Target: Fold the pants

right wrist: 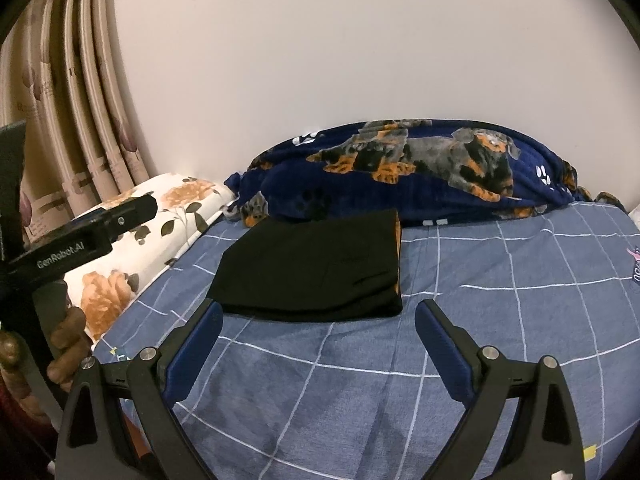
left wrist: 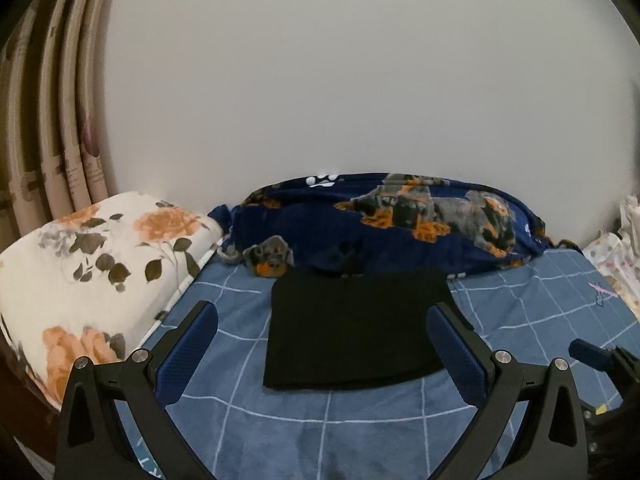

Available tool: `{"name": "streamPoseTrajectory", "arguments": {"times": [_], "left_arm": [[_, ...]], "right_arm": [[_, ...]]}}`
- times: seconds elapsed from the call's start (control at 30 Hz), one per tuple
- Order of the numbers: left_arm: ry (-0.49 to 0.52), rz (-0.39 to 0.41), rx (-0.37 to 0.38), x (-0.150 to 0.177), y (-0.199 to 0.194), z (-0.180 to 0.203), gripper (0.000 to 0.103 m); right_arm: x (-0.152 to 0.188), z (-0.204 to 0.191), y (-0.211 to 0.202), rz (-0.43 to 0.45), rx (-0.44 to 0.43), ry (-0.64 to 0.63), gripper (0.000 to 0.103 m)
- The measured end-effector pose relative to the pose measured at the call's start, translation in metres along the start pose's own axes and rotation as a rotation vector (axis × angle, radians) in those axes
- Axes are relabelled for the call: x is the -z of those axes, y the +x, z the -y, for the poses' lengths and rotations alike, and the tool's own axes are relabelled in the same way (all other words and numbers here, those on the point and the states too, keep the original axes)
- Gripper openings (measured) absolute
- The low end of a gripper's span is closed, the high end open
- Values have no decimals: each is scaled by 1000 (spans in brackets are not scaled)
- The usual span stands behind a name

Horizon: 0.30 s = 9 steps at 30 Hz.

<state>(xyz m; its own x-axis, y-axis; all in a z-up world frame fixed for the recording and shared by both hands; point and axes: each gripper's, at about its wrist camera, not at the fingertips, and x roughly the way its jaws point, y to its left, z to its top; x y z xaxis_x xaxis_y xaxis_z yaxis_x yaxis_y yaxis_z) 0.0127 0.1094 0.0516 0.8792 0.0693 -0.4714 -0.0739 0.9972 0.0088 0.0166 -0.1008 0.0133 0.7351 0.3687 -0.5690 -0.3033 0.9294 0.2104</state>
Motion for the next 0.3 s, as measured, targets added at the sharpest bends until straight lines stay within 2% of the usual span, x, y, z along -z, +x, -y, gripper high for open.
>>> {"name": "streamPoseTrajectory", "arguments": {"times": [0.3], "left_arm": [[-6,-53,14,7,14,-4,103]], "right_arm": [[-4,-4,5,9,19,-34,98]]}}
